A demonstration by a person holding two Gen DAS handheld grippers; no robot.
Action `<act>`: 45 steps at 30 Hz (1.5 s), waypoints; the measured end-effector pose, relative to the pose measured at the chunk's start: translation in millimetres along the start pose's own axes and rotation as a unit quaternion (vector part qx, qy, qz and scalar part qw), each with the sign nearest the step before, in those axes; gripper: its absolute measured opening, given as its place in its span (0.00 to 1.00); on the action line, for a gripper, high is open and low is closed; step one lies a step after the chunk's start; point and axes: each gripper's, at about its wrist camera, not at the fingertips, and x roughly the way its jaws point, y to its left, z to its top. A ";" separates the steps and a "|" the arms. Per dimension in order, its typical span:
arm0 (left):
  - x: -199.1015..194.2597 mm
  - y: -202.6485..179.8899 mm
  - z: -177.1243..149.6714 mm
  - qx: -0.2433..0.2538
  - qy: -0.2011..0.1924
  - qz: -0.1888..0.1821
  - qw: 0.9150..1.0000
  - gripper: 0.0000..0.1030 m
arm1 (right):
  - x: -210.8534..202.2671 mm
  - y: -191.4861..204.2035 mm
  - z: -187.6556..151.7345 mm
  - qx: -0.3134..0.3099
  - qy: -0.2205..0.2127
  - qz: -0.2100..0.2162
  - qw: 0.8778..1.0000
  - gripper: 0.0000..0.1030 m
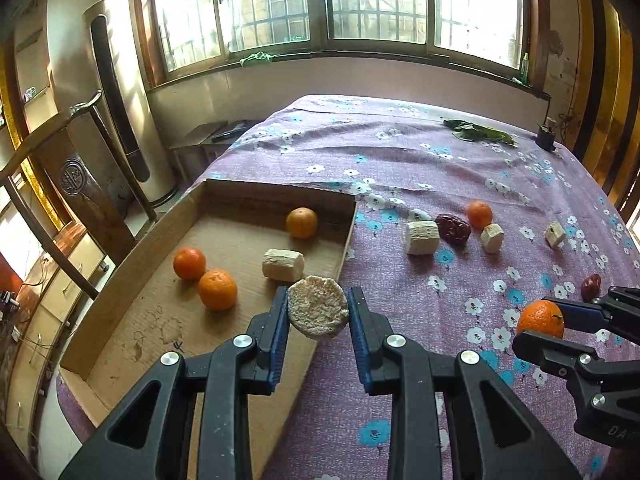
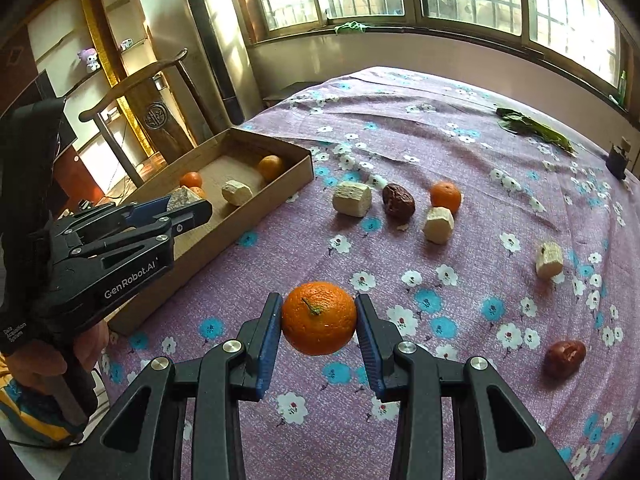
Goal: Organize fruits
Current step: 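Carry the white slice with the left tool while the right tool carries the orange over the box, then open the left tool to drop the slice while the right tool releases the orange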
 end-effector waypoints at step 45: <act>77.1 130.6 9.3 -0.068 0.116 0.051 0.990 0.27 | 161.1 114.3 80.3 -0.133 0.109 0.078 0.982 0.40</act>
